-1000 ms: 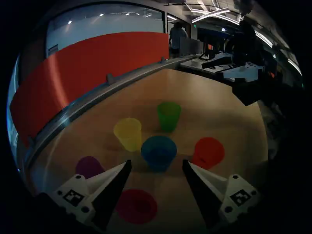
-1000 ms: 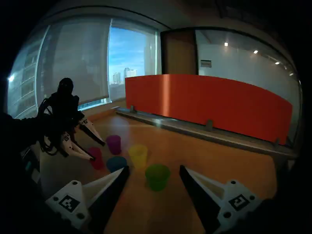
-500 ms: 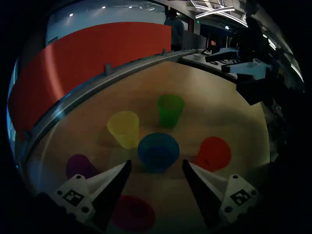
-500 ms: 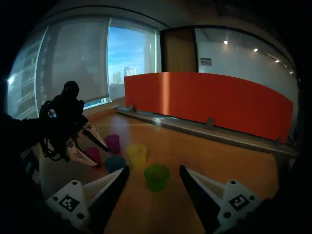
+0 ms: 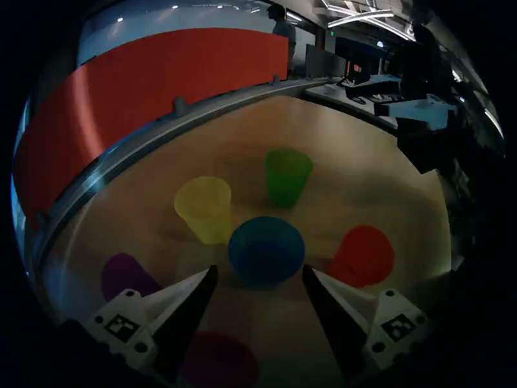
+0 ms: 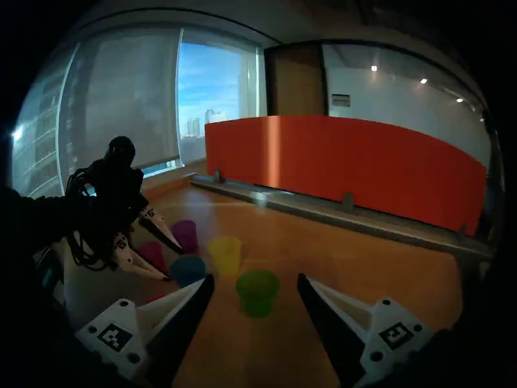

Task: Pour water

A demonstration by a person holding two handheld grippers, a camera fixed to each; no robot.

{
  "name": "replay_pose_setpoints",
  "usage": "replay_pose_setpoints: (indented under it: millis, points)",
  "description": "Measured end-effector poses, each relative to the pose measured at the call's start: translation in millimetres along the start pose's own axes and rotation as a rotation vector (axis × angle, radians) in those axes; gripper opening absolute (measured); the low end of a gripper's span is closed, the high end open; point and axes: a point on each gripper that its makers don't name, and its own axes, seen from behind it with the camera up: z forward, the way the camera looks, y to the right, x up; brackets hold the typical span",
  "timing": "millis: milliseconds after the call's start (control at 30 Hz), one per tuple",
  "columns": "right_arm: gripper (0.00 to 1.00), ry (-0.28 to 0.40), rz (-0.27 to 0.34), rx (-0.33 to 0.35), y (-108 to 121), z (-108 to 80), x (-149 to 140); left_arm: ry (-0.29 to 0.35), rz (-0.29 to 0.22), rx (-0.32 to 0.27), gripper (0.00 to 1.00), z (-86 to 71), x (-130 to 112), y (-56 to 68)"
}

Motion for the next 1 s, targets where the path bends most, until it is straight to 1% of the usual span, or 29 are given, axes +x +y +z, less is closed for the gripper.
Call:
replay_pose_setpoints:
  millis: [500,700,933,1000]
  points:
    - [1.0,-0.006,0.005,0.001,3,4.3,-4,-0.011,0.004,-0.005,0.97,18.8,5,7.2]
    - [1.0,-0.005,0.012,0.0,5,4.8,-6,-0.013,0.005,0.009,0.97,25.2,5,7.3]
    - [1.0,-0.004,0.015,-0.002,6,3.7,-6,-0.009,0.005,0.034,0.97,28.7,6,4.7]
    - [1.0,-0.003,0.015,-0.003,6,3.4,-6,-0.008,0.004,0.042,0.93,29.3,6,4.0]
